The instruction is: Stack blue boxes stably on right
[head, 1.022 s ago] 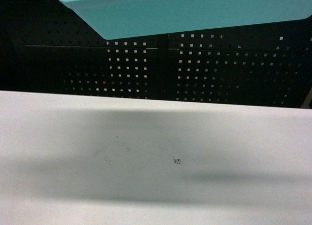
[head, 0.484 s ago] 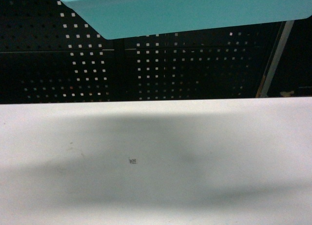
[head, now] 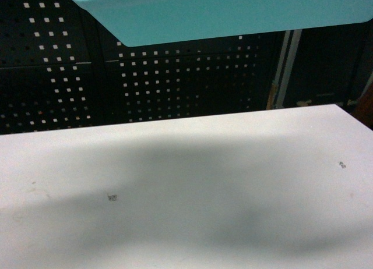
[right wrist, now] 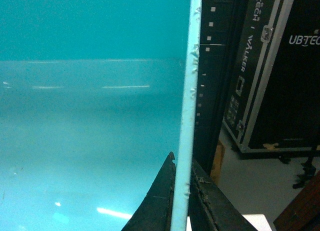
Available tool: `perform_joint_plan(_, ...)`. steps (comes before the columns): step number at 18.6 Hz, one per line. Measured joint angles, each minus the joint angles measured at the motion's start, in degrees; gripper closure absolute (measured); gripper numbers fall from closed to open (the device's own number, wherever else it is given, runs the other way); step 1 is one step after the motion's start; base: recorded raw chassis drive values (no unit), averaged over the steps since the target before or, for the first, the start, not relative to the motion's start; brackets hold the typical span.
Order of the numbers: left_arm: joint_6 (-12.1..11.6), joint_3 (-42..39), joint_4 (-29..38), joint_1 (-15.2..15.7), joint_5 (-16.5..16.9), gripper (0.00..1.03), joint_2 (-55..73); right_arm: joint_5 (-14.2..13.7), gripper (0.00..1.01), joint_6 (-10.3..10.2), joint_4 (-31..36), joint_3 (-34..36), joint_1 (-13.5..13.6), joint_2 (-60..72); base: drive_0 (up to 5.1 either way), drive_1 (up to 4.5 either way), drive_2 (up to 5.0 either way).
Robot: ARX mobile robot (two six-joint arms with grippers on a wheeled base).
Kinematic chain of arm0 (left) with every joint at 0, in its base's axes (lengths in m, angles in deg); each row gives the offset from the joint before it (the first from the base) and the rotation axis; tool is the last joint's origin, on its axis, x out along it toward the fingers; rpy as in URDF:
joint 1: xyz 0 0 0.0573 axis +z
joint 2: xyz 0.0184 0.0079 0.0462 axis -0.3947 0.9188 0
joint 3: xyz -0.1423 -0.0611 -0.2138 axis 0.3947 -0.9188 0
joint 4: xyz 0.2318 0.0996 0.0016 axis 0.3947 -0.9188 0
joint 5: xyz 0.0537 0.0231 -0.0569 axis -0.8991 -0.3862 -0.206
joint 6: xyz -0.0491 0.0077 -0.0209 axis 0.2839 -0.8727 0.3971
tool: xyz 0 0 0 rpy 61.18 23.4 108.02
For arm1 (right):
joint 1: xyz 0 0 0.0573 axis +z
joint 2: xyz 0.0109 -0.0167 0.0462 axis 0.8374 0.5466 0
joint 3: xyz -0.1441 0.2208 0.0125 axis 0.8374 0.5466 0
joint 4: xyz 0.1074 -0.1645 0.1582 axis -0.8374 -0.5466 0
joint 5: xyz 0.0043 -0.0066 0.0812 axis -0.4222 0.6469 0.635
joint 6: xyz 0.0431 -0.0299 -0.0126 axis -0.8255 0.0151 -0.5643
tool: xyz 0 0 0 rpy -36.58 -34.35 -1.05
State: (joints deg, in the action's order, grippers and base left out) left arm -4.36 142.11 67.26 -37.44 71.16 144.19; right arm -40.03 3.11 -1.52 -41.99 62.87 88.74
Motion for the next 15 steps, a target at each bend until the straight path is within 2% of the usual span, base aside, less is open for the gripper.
perform_joint_plan(15, 0.0, 0.0, 0.02, 0.02, 0.0, 1.01, 0.0, 0.02, 0.94, 0.0, 0.02, 0.0, 0.0, 0.0, -1.6, -1.64, -1.6)
